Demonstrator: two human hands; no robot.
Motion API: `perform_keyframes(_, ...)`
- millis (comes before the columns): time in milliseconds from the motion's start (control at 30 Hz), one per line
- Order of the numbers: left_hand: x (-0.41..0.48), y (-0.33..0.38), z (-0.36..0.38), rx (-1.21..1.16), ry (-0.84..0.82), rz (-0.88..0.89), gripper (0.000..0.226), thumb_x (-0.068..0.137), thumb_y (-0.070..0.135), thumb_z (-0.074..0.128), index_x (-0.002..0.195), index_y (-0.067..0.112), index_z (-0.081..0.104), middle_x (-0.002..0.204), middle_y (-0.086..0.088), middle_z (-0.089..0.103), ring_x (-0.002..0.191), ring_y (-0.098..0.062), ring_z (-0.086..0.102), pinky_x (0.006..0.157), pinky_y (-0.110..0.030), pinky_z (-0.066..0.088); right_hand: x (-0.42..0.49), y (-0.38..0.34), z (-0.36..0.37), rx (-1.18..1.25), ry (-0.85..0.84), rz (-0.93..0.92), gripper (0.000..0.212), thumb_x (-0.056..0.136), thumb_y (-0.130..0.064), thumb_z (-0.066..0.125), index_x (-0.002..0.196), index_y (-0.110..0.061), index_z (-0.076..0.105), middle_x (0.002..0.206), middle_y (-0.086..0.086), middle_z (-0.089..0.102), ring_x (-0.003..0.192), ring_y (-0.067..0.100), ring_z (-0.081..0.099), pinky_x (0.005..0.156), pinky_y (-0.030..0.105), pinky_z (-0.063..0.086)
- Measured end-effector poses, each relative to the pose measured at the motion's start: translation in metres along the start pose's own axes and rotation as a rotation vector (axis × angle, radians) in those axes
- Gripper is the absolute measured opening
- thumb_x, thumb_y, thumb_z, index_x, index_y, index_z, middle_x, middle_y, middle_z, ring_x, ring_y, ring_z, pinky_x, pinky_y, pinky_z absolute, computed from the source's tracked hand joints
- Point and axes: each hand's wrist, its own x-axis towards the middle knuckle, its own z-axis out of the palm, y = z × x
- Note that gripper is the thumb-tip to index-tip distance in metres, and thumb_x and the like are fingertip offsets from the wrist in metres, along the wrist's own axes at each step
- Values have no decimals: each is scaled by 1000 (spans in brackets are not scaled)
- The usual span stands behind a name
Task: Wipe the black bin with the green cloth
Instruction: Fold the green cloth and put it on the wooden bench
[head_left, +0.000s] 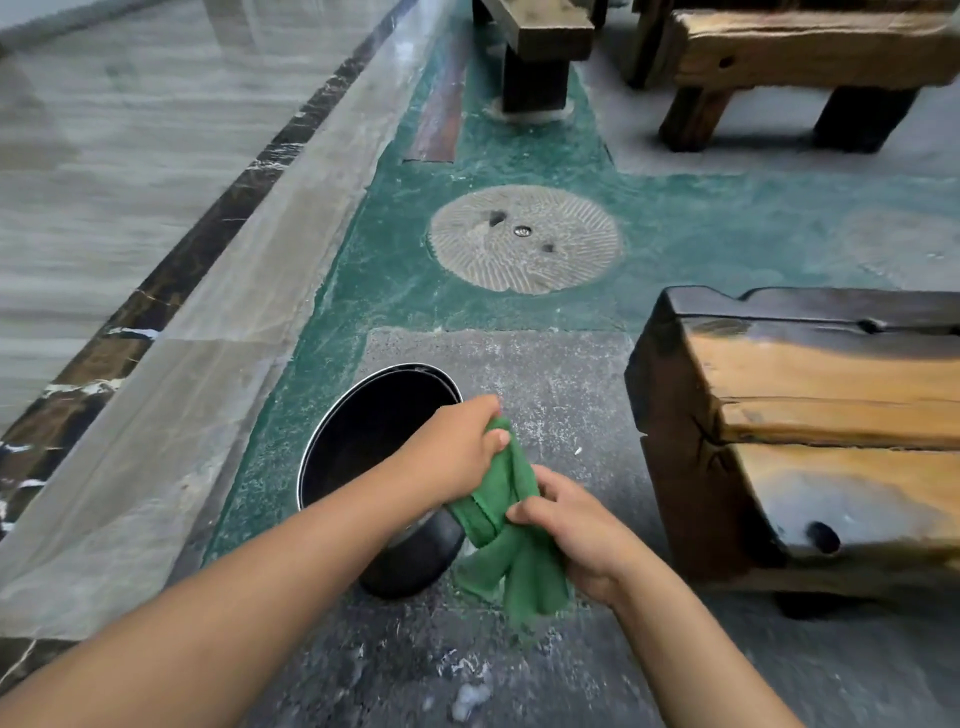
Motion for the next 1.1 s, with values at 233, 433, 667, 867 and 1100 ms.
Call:
perform_keyframes(233,15,71,-1,-60,151,171,19,97,24,53,83,15,44,73,-8,57,73,-30,55,65,-40,40,-36,-44,-48,-333,193,-235,29,70,-26,57,89,-5,61,78,5,59,74,16,53,68,35,38)
perform_keyframes(433,41,137,-31,-347,104,176,17,94,18,61,79,12,56,59,-1,53,50,-13,47,51,-27,37,-66,-62,-74,-255,204,-360,39,74,-22,72,110,-10,62,100,8,71,92,17,65,85,39,53)
perform_keyframes(667,54,172,-32,-626,22,149,22,94,16,60,73,15,55,66,-6,53,54,-17,48,53,-28,37,-117,-108,-129,-170,218,-331,31,69,-10,67,99,-5,70,85,11,71,67,17,66,59,24,54)
perform_keyframes(867,63,197,19,-979,-191,-113,7,92,-2,60,93,4,57,86,-18,63,74,-26,62,72,-41,56,-130,-144,-209,-75,370,-229,30,65,-10,72,94,-6,68,88,14,72,68,19,72,66,29,60)
perform_keyframes(1100,81,200,69,-919,-80,-257,6,87,-4,66,88,-1,61,97,-25,68,83,-33,69,68,-52,61,-106,-160,-247,-662,816,-175,26,71,-26,86,85,-17,66,78,1,61,73,17,56,64,29,37)
